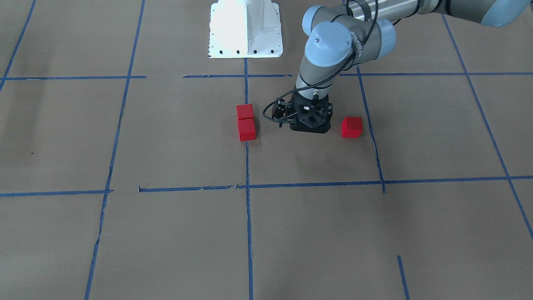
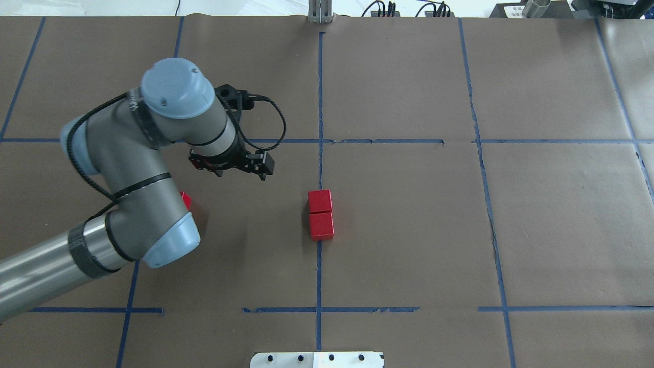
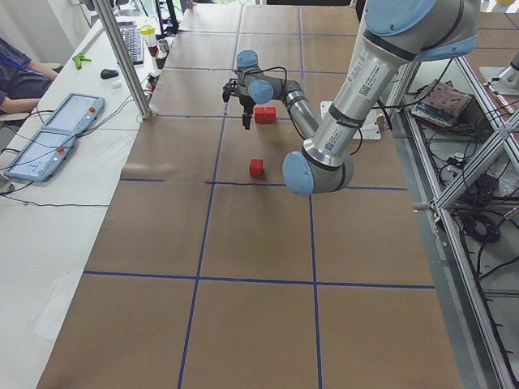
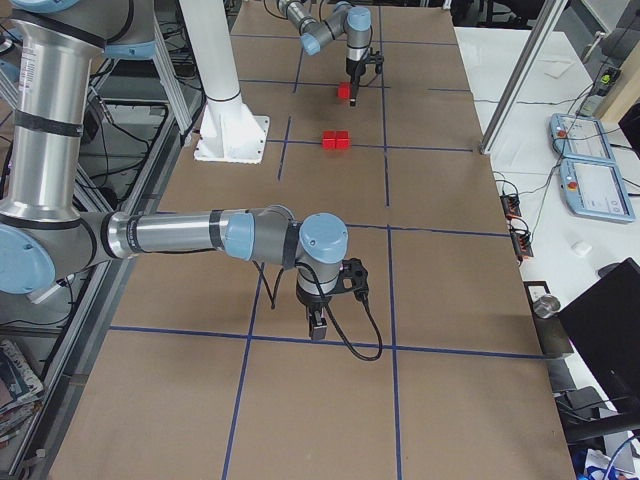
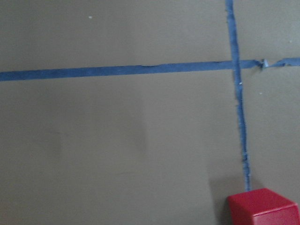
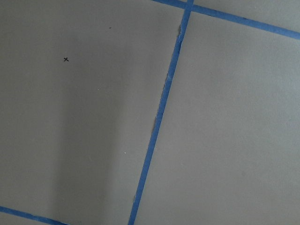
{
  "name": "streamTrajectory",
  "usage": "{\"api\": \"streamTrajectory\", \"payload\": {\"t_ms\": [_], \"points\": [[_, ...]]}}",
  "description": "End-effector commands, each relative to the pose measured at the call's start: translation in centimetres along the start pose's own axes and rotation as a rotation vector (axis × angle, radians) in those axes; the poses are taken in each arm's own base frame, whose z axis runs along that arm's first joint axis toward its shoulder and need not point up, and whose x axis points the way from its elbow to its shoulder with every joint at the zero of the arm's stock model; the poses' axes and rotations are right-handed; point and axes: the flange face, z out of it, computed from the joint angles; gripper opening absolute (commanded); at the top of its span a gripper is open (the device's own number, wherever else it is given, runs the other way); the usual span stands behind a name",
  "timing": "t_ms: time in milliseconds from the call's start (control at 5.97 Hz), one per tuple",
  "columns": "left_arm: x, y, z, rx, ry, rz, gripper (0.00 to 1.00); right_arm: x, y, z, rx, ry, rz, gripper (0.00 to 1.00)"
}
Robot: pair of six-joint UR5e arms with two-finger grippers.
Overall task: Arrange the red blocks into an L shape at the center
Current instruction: 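Open the left gripper and move it to the last red cube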
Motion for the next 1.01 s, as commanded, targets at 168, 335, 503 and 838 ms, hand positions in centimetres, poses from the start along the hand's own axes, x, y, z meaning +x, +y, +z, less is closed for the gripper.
{"api": "streamTrajectory", "payload": {"t_ms": [168, 335, 503, 838], "points": [[-10.7, 2.2, 0.8, 0.017, -0.055, -0.013, 1.0, 0.2, 0.1, 0.2, -0.004, -0.001, 0.004, 1.0], [-11.6, 2.6, 1.8, 0.025, -0.033, 0.013, 1.0, 0.3, -0.1, 0.3, -0.006, -0.002, 0.004, 1.0], [-12.0, 2.6, 2.5, 0.019, -0.043, 0.002, 1.0, 0.4, -0.2, 0.4, -0.006, -0.002, 0.004, 1.0], [-12.8, 2.5, 4.3, -0.004, -0.068, -0.007, 1.0, 0.4, -0.2, 0.4, -0.006, -0.002, 0.004, 1.0]]}}
